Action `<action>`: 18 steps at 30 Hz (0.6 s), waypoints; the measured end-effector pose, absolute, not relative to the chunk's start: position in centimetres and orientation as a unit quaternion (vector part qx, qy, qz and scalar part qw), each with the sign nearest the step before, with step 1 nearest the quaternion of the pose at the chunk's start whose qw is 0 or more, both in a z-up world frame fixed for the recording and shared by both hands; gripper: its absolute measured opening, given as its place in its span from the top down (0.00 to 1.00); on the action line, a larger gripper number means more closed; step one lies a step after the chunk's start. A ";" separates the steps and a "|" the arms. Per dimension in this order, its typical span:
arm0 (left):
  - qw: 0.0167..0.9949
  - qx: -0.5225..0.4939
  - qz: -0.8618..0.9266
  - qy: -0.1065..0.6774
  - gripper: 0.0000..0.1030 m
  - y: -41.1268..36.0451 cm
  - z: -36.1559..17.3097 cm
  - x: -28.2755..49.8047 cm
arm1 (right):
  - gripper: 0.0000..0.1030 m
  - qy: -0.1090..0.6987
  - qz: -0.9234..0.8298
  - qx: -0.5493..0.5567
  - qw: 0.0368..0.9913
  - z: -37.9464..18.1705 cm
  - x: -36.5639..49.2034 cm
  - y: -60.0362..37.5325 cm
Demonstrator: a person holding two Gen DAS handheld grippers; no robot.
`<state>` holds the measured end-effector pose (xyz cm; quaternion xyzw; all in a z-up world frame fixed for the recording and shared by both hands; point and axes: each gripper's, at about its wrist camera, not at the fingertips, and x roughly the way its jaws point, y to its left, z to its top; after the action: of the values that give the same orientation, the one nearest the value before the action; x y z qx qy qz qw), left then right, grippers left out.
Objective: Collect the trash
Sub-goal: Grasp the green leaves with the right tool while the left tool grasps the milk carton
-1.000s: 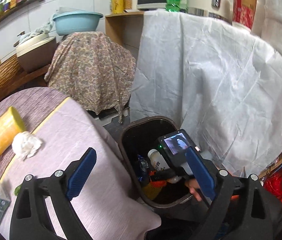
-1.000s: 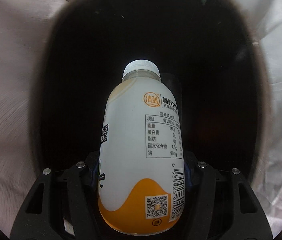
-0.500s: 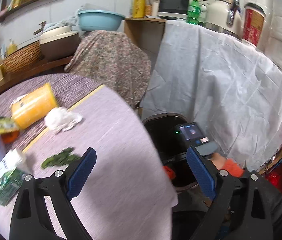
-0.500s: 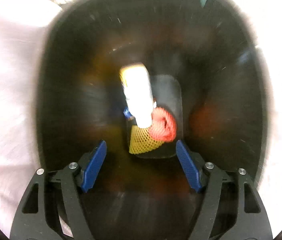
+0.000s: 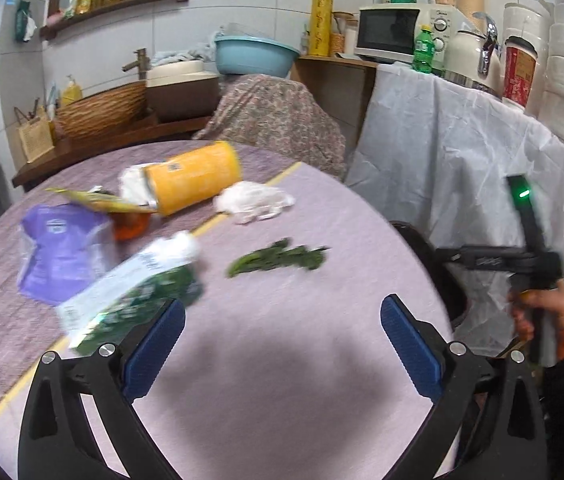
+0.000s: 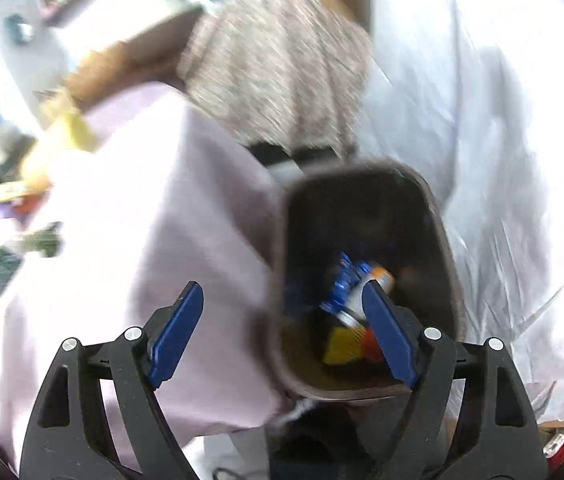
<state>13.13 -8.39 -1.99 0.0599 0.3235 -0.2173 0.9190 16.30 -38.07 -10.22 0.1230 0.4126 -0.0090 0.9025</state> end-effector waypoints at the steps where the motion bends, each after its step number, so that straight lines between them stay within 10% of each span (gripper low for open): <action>1: 0.920 0.064 -0.211 0.323 0.05 -7.6 -2.0 13.1 | 0.21 0.401 0.003 0.117 0.909 -9.1 15.4 -37.1; 12: 0.923 0.054 -0.157 0.346 0.05 1.6 -3.4 14.0 | 0.21 0.378 0.157 -0.025 0.912 -5.7 16.6 -23.4; 18: 0.918 0.048 -0.169 0.354 0.05 2.9 -3.7 14.5 | 0.41 0.420 0.161 -0.069 0.890 -7.8 21.0 -20.6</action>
<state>14.50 2.95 -3.68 0.0481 0.3544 -0.1692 0.9184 21.03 -20.64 -7.79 -0.0687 0.4204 0.1612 0.8903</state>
